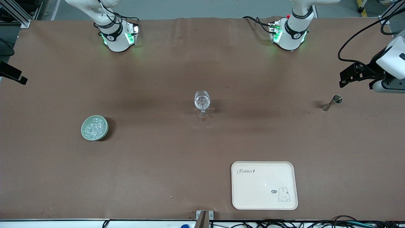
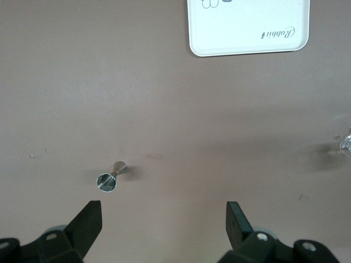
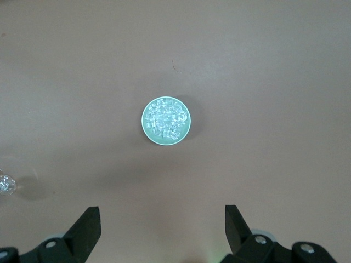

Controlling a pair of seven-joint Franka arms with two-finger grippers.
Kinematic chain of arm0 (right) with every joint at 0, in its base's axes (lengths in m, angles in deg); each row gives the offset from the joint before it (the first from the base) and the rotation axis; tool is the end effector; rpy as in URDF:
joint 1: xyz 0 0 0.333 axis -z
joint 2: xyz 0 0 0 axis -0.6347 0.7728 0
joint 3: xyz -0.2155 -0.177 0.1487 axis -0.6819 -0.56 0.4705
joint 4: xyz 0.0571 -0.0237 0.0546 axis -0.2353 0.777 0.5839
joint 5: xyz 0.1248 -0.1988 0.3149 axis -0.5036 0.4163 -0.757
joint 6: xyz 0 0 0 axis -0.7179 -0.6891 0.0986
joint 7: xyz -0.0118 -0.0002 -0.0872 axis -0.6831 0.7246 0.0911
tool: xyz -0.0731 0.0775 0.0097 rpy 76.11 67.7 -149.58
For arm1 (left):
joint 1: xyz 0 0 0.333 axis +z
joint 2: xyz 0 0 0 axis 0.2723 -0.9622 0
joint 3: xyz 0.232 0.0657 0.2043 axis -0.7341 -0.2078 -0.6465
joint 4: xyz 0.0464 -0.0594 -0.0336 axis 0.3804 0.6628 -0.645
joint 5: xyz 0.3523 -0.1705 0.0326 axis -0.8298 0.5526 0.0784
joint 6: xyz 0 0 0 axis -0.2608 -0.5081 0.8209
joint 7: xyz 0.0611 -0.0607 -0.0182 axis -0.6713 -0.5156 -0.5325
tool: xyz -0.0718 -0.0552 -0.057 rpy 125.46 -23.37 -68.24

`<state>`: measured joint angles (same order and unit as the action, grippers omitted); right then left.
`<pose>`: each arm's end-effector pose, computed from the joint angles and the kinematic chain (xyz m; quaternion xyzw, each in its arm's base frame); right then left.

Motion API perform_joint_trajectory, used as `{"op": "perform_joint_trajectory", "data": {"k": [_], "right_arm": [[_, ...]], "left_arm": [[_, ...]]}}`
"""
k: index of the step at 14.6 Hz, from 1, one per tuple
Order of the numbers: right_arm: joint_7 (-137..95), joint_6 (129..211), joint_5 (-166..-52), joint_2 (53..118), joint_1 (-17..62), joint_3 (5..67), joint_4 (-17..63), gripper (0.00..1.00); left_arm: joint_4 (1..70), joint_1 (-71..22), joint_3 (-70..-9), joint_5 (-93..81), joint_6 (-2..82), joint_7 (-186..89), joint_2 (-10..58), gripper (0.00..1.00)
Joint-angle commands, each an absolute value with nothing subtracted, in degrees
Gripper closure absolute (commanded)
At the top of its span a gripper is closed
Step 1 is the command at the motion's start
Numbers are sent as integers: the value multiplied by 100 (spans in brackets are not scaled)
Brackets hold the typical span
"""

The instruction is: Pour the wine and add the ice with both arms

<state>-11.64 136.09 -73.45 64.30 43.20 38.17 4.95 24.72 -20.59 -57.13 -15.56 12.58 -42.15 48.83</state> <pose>0.5477 -0.0640 0.6640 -0.9950 0.0980 0.0152 0.0117 0.5560 -0.0513 0.6280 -0.9989 0.0461 -0.0001 0.0039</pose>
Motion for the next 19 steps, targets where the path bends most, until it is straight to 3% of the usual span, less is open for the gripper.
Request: {"op": "perform_joint_trajectory", "data": {"k": [1,8,12,15,19], "right_arm": [[-1093,13581,-7385,6396,4414,3897,536,0],[-1172,13581,-7376,6439,4440,3888,501,0],[-1172,13827,-7367,6781,4397,3888,544,0],[-1181,14501,-7376,7160,4379,3897,850,0],[-1190,15959,-7376,7301,4247,3906,2123,0]], "left_arm": [[2370,-2064,-5693,-1634,1217,-4251,4840,0],[2370,-2011,-5727,-1617,1217,-4286,4779,0],[2352,-1538,-5737,-1546,1208,-4286,4604,0],[2370,-958,-5737,-1529,1200,-4391,4078,0],[2352,-229,-5737,-890,1568,-5110,3339,0]]}}
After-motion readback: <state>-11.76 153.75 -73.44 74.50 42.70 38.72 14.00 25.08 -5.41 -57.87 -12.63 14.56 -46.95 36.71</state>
